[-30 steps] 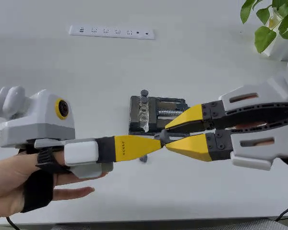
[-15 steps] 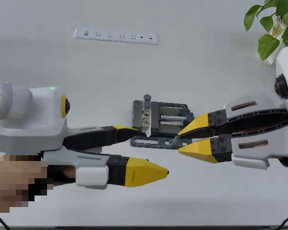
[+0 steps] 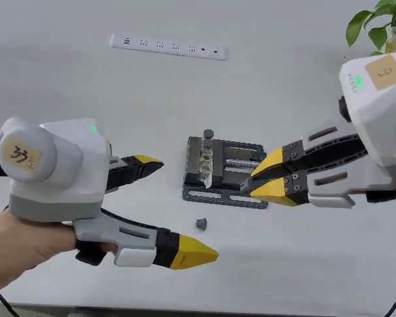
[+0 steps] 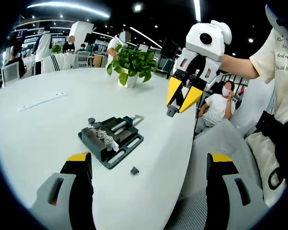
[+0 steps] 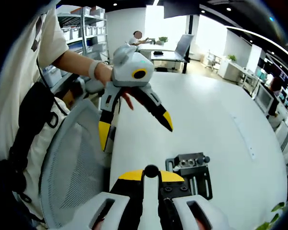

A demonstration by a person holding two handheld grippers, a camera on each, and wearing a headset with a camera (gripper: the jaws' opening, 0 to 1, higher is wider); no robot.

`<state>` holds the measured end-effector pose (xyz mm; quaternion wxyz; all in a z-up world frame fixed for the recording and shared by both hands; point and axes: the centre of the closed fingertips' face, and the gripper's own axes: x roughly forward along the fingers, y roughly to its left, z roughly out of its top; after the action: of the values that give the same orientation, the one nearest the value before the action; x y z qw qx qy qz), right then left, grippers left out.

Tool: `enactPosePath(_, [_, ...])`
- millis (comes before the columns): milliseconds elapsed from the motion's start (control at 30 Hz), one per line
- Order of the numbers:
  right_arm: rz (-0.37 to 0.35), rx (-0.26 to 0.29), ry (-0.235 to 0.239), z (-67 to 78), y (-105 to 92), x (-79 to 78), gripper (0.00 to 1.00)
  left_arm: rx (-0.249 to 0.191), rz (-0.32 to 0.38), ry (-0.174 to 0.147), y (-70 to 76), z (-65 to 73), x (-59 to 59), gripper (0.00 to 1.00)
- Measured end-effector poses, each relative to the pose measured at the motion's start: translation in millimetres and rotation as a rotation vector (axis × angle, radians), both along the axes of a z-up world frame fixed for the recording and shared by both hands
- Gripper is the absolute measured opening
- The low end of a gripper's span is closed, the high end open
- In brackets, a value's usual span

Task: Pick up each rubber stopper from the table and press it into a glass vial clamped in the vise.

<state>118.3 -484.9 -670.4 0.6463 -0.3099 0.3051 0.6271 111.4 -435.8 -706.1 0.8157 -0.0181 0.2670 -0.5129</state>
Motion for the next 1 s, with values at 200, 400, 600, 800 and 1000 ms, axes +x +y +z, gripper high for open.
enactPosePath(200, [0.023,-0.048,0.006,-14.5,-0.5,19.5,0.05,0.003,0.028,-0.019,4.3,1.1,1.8,0.99])
enactPosePath(400, [0.044,-0.099,-0.001,-25.9,2.2,43.8,0.05,0.054,0.036,-0.062,8.6,-0.9,5.6,0.99])
enactPosePath(600, [0.068,-0.151,-0.009,-35.8,4.1,63.1,0.05,0.066,0.042,-0.064,10.2,-5.1,7.5,0.99])
enactPosePath(800, [0.101,-0.192,-0.013,-42.5,8.1,76.3,0.05,0.086,0.055,-0.067,13.8,-11.7,9.1,0.99])
enactPosePath(1000, [0.141,-0.23,-0.02,-50.3,16.0,87.3,0.05,0.094,0.068,-0.062,17.9,-17.3,8.8,0.99])
